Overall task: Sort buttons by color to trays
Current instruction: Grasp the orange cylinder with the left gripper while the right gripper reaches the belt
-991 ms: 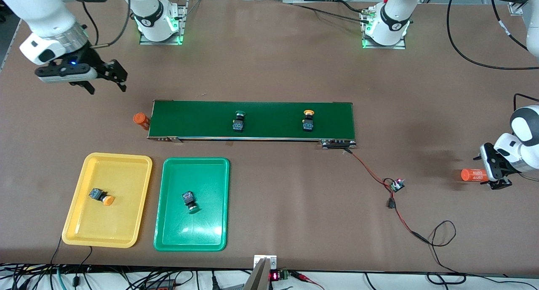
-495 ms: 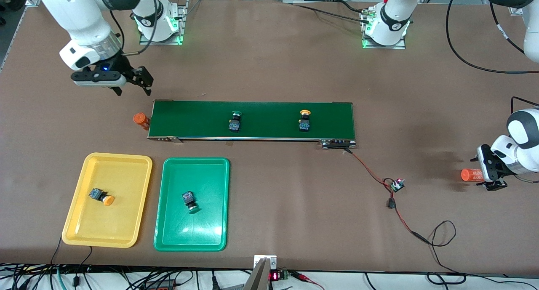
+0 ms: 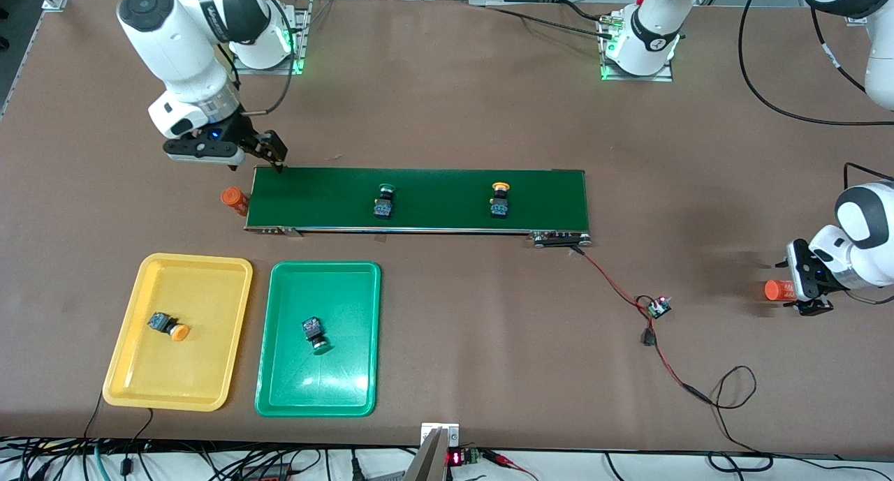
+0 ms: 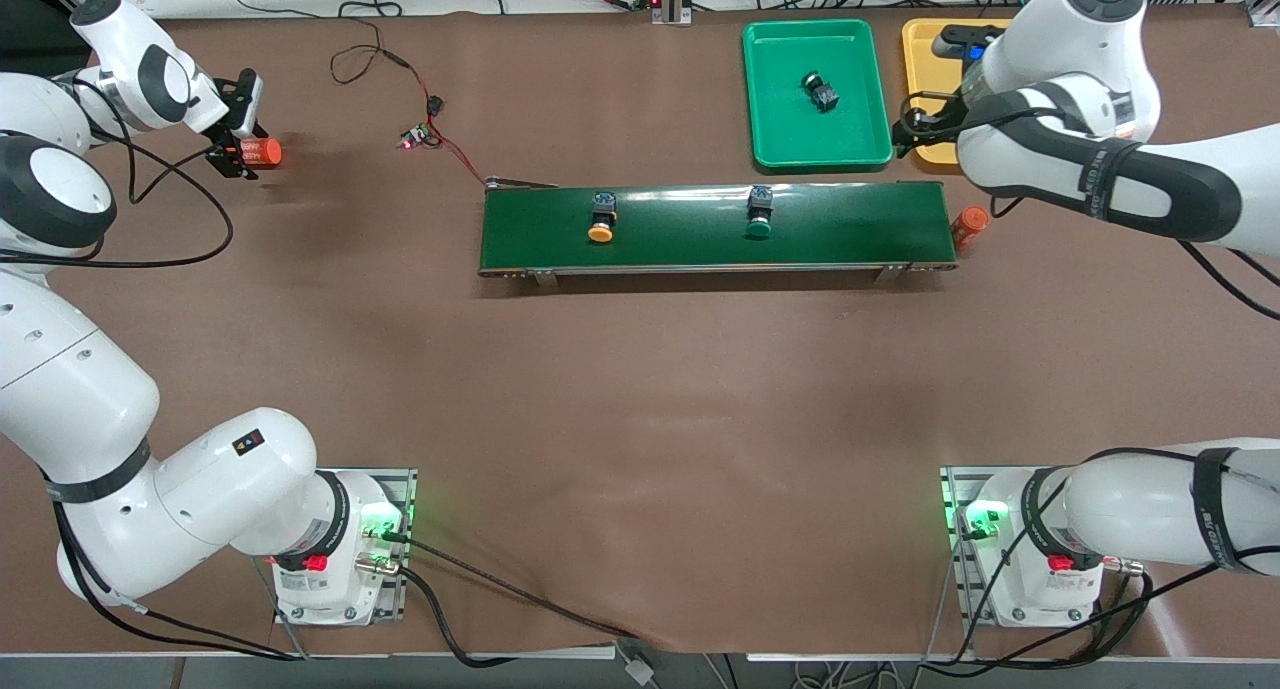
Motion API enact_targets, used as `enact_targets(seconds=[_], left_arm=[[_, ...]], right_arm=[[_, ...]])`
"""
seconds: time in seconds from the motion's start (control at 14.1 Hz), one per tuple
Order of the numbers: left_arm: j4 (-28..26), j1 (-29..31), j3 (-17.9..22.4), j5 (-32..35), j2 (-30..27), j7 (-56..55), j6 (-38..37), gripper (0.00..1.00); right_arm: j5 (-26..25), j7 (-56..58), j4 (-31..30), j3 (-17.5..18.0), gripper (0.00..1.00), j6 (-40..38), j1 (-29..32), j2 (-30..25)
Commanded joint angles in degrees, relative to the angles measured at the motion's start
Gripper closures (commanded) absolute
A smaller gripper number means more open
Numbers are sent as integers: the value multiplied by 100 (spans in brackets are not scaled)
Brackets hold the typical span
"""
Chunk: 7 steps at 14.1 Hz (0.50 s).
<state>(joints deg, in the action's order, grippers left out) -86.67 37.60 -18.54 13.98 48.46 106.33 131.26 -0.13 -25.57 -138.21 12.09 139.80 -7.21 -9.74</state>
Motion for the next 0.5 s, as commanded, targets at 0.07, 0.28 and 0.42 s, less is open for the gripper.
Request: enact_targets(seconds=[0.07,0.28,0.42], left_arm=[[309,54,-53,26,164,213,-92,3],[317,63,-62,-9,164,221,-118,54],[317,72,-80,-18,155,309,-127,92]], right_arm=[[83,-361,31,22,0,276,-140,280],[83,-519,31,22,0,346,-281,412],[65,-703,31,223,0,346,-316,482]])
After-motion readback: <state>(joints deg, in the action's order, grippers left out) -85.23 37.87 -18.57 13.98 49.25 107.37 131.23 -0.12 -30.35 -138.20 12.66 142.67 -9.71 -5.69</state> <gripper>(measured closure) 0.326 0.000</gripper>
